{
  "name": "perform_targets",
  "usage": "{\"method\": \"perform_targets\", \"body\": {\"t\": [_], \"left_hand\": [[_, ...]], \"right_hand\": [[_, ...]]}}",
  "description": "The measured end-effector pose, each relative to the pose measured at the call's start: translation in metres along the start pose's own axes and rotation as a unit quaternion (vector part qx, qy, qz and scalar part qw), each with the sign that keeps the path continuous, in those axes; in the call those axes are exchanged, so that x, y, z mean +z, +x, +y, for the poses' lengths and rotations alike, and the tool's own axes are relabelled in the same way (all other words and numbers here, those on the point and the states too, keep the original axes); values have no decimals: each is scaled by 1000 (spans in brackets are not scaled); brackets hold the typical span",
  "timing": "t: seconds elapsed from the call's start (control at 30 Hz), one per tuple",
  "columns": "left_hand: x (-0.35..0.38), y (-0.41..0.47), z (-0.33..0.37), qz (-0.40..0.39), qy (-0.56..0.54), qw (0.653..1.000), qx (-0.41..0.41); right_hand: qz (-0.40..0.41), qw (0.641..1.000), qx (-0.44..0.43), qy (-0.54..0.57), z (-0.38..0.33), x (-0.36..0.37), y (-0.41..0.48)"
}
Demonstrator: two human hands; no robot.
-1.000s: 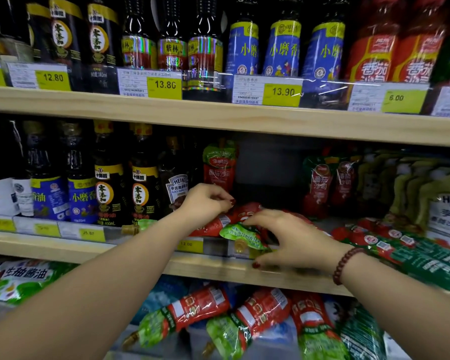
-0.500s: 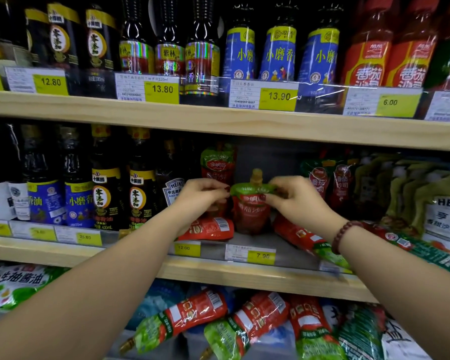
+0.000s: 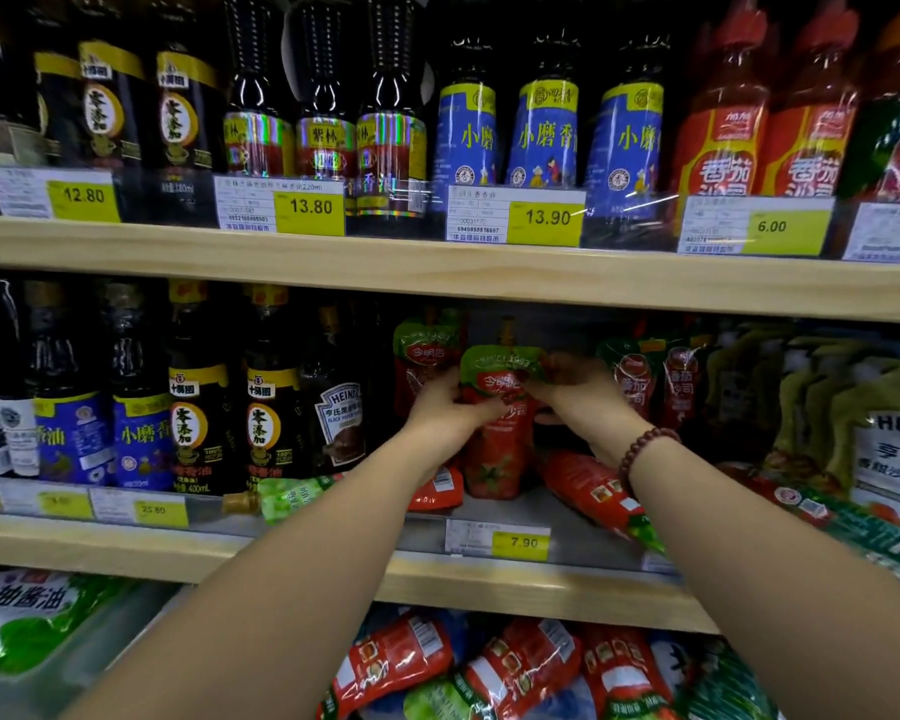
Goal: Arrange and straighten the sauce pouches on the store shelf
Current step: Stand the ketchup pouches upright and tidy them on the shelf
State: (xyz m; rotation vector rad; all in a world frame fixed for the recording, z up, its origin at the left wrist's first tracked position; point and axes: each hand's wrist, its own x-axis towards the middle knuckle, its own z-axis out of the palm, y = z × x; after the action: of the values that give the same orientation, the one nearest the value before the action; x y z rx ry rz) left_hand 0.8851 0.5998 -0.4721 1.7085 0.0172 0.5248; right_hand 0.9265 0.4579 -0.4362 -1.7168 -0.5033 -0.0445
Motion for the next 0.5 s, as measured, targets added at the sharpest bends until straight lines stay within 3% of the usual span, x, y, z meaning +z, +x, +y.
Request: {"method": "perform_targets", "body": {"t": [0.33,0.43,0.5], "left_hand": [[6,18,-9,44,30,999,2],[9,20,-11,66,57,996,5],[9,20,-12,62,58,996,4]], "right_hand": [[31,997,-19,61,12,6,-37],[31,994,-72,-82,24,9,-70],[11,958,-123,-260,37,12,-92]]}}
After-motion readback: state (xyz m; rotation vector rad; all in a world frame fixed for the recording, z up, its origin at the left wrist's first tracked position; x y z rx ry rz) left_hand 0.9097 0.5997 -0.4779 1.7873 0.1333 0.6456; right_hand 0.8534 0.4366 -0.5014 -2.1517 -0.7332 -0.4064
